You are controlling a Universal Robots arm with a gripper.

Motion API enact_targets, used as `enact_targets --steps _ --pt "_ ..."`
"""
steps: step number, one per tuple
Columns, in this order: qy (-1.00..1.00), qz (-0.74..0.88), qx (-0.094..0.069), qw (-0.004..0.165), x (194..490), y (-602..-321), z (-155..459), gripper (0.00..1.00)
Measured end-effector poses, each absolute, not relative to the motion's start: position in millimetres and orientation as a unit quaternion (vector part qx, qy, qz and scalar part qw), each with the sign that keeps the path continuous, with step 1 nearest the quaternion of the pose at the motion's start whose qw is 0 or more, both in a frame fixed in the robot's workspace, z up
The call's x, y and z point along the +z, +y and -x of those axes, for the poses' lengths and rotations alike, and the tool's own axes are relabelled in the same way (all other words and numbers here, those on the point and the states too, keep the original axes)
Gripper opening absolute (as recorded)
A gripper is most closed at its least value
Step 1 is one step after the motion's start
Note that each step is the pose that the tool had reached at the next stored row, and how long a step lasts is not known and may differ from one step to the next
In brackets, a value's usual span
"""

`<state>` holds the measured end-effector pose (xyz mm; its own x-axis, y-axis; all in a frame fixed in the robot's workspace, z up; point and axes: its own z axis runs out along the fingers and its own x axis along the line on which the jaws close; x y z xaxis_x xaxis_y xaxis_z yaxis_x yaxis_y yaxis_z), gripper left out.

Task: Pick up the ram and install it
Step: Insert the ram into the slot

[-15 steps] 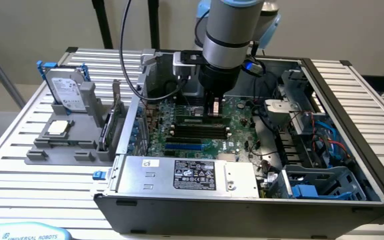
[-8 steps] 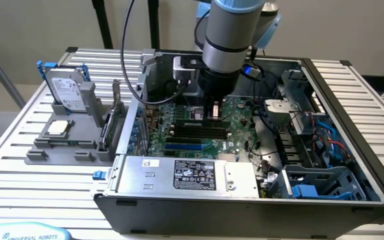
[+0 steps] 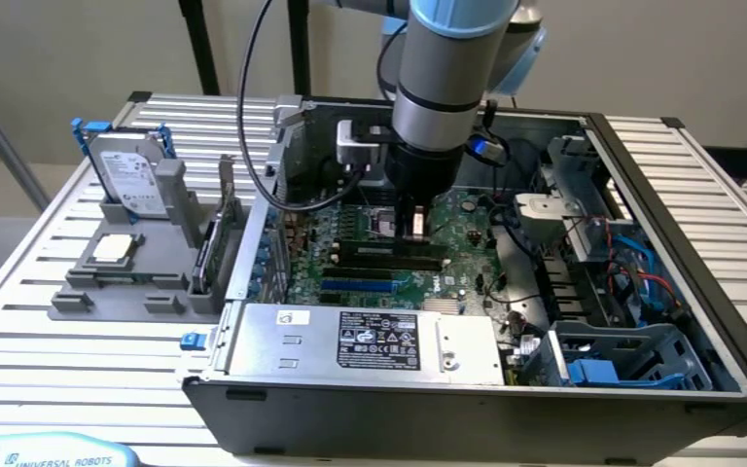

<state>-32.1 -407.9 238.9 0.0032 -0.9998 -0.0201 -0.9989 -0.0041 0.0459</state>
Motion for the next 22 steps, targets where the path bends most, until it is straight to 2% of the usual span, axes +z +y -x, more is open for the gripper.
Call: enact_targets --steps 22 --pt "-0.705 -0.709 -0.021 0.011 229.5 -401.0 33.0 0.14"
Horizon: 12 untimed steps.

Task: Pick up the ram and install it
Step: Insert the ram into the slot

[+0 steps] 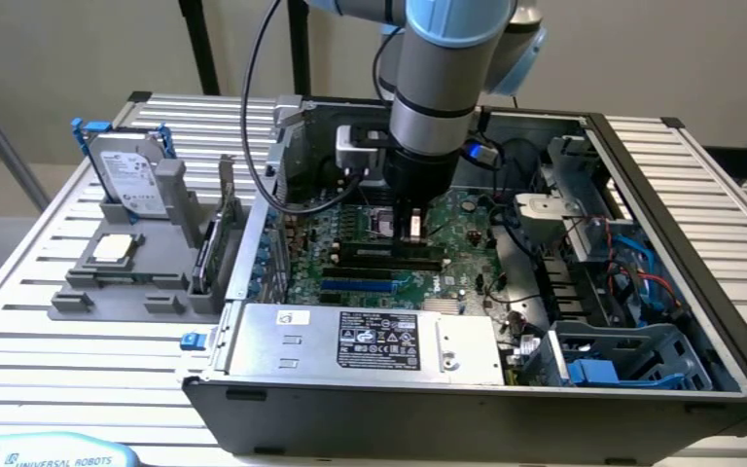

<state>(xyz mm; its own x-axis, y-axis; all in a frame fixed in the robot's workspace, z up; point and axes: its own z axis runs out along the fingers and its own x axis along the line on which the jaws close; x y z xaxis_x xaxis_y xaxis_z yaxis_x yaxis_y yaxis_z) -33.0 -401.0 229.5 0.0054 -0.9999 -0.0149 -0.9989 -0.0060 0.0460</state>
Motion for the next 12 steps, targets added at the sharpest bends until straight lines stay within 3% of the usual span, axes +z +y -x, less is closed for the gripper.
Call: enact_targets --steps 12 --pt "-0.705 -0.709 -0.021 0.011 226.3 -399.4 34.2 0.14"
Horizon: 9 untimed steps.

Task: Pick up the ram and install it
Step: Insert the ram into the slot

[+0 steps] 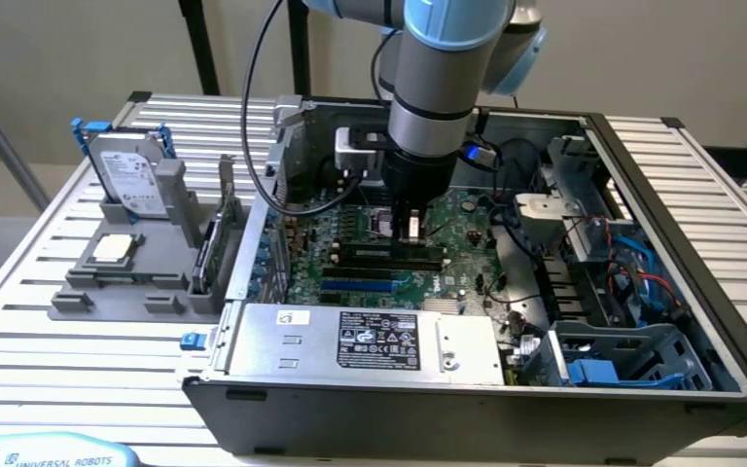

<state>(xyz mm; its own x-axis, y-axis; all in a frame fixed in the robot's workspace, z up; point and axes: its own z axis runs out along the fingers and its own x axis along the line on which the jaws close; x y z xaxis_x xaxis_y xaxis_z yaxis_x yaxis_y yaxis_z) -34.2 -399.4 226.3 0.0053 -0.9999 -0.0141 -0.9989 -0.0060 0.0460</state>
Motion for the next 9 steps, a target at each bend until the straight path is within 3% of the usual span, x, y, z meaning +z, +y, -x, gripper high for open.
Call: enact_targets --steps 9 --pt "-0.705 -0.709 -0.019 0.013 225.6 -399.3 34.4 0.14"
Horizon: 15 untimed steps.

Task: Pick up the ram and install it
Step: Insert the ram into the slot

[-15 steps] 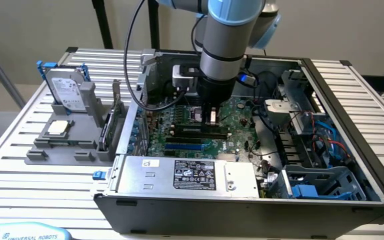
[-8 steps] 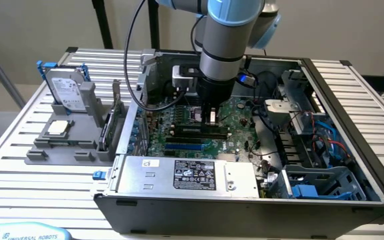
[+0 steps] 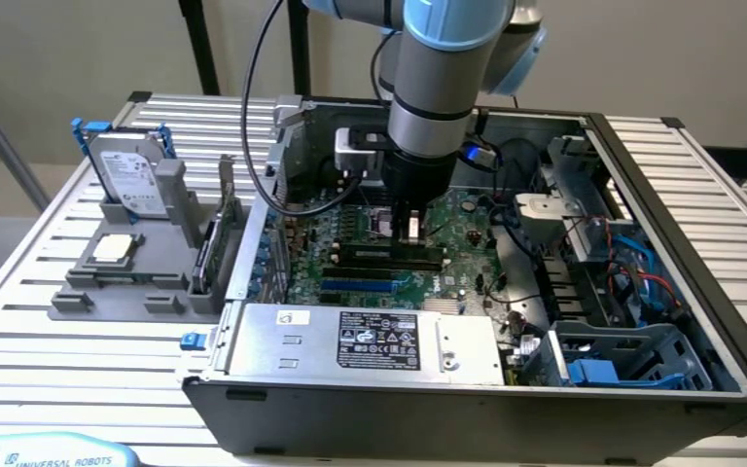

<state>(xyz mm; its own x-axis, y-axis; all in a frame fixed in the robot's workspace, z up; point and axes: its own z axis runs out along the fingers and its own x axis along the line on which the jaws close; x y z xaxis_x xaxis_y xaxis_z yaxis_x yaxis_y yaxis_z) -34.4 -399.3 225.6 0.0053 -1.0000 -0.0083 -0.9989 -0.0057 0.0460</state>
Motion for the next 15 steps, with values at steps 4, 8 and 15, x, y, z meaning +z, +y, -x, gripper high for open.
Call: enact_targets --steps 4,8,15 --pt "-0.705 -0.709 -0.019 0.014 225.0 -399.3 34.5 0.14" --pt "-0.705 -0.709 -0.018 0.014 224.6 -399.2 34.5 0.14" --pt "-0.706 -0.708 -0.018 0.014 223.3 -399.0 34.5 0.14"
